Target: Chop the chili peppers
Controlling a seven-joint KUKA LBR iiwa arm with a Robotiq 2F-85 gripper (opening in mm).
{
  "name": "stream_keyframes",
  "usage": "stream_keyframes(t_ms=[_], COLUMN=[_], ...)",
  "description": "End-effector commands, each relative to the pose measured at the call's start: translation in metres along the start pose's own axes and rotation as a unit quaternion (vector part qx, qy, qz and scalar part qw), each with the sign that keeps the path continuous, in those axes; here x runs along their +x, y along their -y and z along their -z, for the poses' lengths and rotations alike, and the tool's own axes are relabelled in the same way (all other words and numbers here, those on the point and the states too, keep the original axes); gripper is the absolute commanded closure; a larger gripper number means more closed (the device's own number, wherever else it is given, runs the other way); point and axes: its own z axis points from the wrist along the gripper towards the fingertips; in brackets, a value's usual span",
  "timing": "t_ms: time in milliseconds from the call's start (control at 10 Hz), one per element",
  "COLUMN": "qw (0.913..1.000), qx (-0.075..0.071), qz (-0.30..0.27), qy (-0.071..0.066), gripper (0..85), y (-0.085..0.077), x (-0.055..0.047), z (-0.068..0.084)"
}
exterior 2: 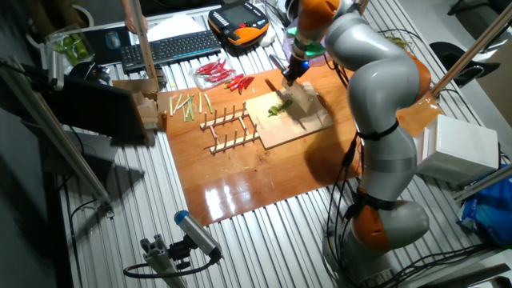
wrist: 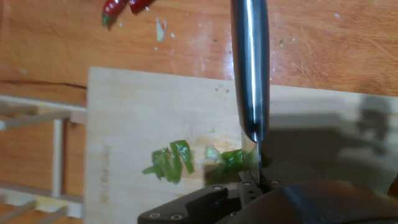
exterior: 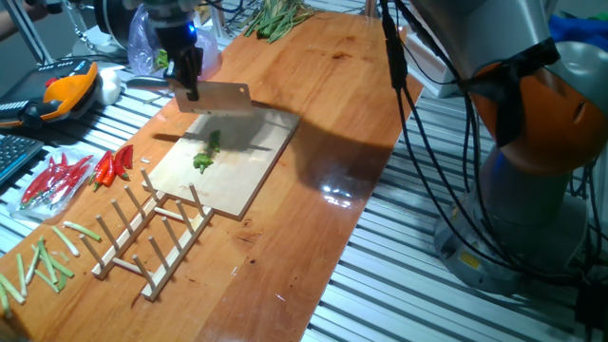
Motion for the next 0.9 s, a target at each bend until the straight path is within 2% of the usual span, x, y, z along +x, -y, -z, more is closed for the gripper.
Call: stream_keyframes(t_ms=[0, 100, 200, 300, 400, 500, 600, 700, 800], qw=[0.9956, 0.9867, 0.9718, 0.9609, 0.9502, 0.9223, 0.8978, 0.8721, 0.8514], qx=[-0.004, -0.016, -0.031, -0.011, 0.001, 0.006, 0.022, 0.030, 0.043], qz=[-0.093, -0.161, -0.232, -0.275, -0.309, -0.382, -0.432, -0.480, -0.512], qy=[0.011, 0.015, 0.026, 0.033, 0.041, 0.059, 0.082, 0.092, 0.104], gripper=[85.0, 85.0, 85.0, 85.0, 85.0, 85.0, 85.0, 85.0, 85.0], y=[0.004, 0.008, 0.010, 0.013, 0.016, 0.016, 0.017, 0.017, 0.017], x=[0.001, 0.004, 0.006, 0.008, 0.011, 0.012, 0.011, 0.011, 0.011], z=[-0.004, -0.009, -0.010, -0.009, -0.005, -0.003, -0.003, -0.003, -0.003])
